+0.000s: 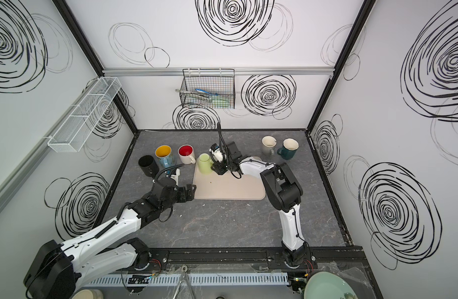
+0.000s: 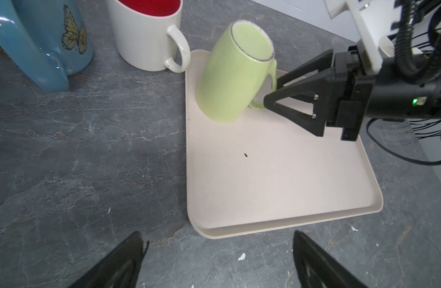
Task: Turn the mug right side up
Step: Move the mug to the tray.
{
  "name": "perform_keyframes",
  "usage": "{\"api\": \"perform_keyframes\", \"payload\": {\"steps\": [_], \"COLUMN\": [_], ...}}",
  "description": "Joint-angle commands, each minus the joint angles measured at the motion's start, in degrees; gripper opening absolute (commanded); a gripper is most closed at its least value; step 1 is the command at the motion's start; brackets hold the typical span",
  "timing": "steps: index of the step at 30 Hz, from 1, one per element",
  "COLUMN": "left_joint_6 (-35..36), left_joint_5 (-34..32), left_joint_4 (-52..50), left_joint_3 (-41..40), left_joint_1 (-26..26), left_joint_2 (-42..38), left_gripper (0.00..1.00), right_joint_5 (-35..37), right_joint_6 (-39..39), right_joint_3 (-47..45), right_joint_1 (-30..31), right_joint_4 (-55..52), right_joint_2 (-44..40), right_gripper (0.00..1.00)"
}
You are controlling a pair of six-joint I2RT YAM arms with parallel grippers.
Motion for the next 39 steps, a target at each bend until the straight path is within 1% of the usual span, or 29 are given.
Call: {"api": "perform_keyframes", "payload": {"steps": [1, 4, 7, 13, 15, 21, 25, 33, 36, 39], "left_joint_6": [0.40, 0.51, 0.51, 0.51, 0.51, 0.51, 0.51, 0.51, 0.51, 0.41], "left_joint_5": [0.24, -0.09, -0.05, 0.12, 0.21, 0.48, 0.91, 1.53, 2.06, 2.31], "left_joint_4": [1.50, 1.32, 1.19, 0.88, 0.87, 0.98, 1.08, 1.92, 2.10, 2.20], "left_joint_3": [1.79, 1.59, 1.40, 1.14, 1.22, 1.31, 1.40, 1.27, 1.45, 1.50], "left_joint_1": [0.47, 0.53, 0.68, 0.94, 1.01, 1.16, 1.29, 1.46, 1.47, 1.53], "left_joint_2": [-0.61, -1.37, -1.57, -1.86, -1.94, -1.79, -1.52, -1.65, -1.63, -1.69], "left_gripper": [0.96, 0.96, 0.96, 0.96, 0.96, 0.96, 0.96, 0.96, 0.96, 0.96], "right_joint_5": [-1.01, 0.32, 2.67, 5.10, 5.98, 4.15, 6.93, 8.91, 9.42, 8.78], "right_joint_6": [-1.93, -1.81, -0.84, 0.07, 0.73, 2.92, 3.19, 6.12, 8.07, 11.59], "right_joint_3": [0.57, 0.59, 0.71, 0.43, -0.04, -1.30, -3.94, -10.70, -13.38, -16.62], "right_joint_1": [0.52, 0.78, 1.12, 2.21, 2.71, 3.36, 4.45, 5.60, 6.00, 6.37], "right_joint_4": [0.41, 0.31, 0.24, 0.65, 0.97, 1.11, 1.19, 1.82, 2.35, 3.68], "right_joint_2": [-0.89, -0.53, -0.02, 0.70, 0.53, -1.08, -3.46, -9.66, -12.63, -15.57], "right_gripper": [0.43, 0.37, 0.33, 0.26, 0.22, 0.20, 0.19, 0.18, 0.17, 0.17]}}
